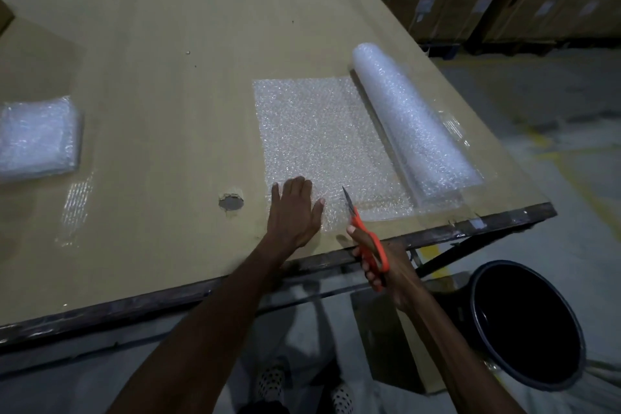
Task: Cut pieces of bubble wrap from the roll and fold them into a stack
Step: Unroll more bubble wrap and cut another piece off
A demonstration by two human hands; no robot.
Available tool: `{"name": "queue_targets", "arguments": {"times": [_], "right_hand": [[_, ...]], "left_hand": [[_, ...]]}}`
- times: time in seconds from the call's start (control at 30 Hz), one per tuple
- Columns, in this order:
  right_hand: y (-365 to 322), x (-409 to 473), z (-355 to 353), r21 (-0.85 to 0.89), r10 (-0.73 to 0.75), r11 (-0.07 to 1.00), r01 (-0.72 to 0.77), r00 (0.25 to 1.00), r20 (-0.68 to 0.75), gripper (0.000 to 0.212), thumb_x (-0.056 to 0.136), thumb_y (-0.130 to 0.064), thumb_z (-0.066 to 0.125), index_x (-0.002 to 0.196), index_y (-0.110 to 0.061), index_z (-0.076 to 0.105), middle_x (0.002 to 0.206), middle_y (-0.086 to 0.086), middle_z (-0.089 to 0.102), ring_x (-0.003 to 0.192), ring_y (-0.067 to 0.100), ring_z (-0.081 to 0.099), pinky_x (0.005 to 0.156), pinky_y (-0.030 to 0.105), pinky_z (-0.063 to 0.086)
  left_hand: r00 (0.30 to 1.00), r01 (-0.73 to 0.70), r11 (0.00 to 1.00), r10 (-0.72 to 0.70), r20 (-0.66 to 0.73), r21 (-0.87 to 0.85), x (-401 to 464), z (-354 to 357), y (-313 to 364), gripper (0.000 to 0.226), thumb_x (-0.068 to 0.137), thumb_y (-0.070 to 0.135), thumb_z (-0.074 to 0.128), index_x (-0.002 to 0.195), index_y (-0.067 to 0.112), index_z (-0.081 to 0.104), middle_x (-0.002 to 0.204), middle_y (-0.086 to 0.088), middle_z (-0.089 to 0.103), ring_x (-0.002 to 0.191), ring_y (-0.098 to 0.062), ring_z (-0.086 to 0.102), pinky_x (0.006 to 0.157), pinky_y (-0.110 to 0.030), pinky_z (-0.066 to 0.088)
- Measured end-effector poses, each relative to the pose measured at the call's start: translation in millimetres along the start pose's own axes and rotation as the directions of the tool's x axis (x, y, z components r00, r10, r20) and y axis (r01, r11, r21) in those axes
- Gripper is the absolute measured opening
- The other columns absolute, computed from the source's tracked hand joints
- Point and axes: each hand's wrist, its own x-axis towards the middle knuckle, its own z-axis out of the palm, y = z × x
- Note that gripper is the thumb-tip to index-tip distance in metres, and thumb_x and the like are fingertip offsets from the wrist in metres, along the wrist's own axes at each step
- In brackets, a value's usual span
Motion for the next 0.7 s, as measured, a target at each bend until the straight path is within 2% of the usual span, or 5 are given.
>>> {"name": "queue_targets", "arguments": {"times": [0.07,0.2,0.3,0.43,0.7], "right_hand": [[3.5,-0.9,-1.1,0.007,0.003,1.0,-0.003,1.0,-0.022,0.063,0.065,-0.067,0.078,0.084,-0.009,0.067,0.054,0.0,0.05,0.043,0.012,0.041,0.042,0.021,0.032],[9.3,-1.2,-7.3,0.008,-0.009,1.0,0.01,0.998,-0.059,0.065,0.07,-0.064,0.079,0.09,-0.002,0.072,0.055,0.003,0.054,0.043,0.014,0.044,0.043,0.022,0.033],[8.7,-0.6,-6.9,0.015,-0.012,1.0,0.013,0.999,-0.048,0.066,0.07,-0.063,0.079,0.09,-0.001,0.071,0.055,0.004,0.054,0.043,0.014,0.044,0.043,0.022,0.034],[-0.2,5.8,-5.9,0.026,0.027,0.999,-0.026,0.999,-0.03,0.053,0.073,-0.058,0.081,0.082,-0.007,0.069,0.053,0.003,0.052,0.04,0.012,0.042,0.041,0.021,0.033],[7.8,4.6,-9.0,0.021,0.03,0.999,-0.029,0.999,-0.036,0.059,0.079,-0.052,0.08,0.094,0.004,0.072,0.053,0.005,0.054,0.038,0.013,0.043,0.038,0.019,0.034]], "left_hand": [[0.999,-0.036,0.999,0.037,-0.032,0.039,16.3,-4.1,-10.7,0.051,0.098,0.048,0.034,0.12,0.007,0.055,0.124,-0.015,0.054,0.12,-0.036,0.048,0.109,-0.053,0.031],[0.996,-0.024,1.0,0.024,0.083,0.002,31.1,1.0,-29.5,0.074,0.099,0.055,0.025,0.149,0.001,0.035,0.159,-0.019,0.029,0.15,-0.034,0.02,0.121,-0.053,0.014],[0.992,-0.009,1.0,0.007,0.129,0.012,28.6,5.7,-31.3,0.08,0.099,0.057,0.018,0.157,0.003,0.017,0.166,-0.014,0.011,0.154,-0.027,0.006,0.123,-0.047,0.003],[0.991,0.001,1.0,-0.004,0.132,0.019,29.4,5.1,-31.9,0.08,0.099,0.057,0.016,0.158,0.004,0.013,0.167,-0.013,0.007,0.155,-0.024,0.002,0.123,-0.045,0.0],[0.992,-0.009,1.0,0.006,0.128,0.024,27.5,5.6,-32.1,0.078,0.1,0.057,0.018,0.158,0.005,0.015,0.167,-0.013,0.009,0.154,-0.025,0.004,0.124,-0.045,0.002]]}}
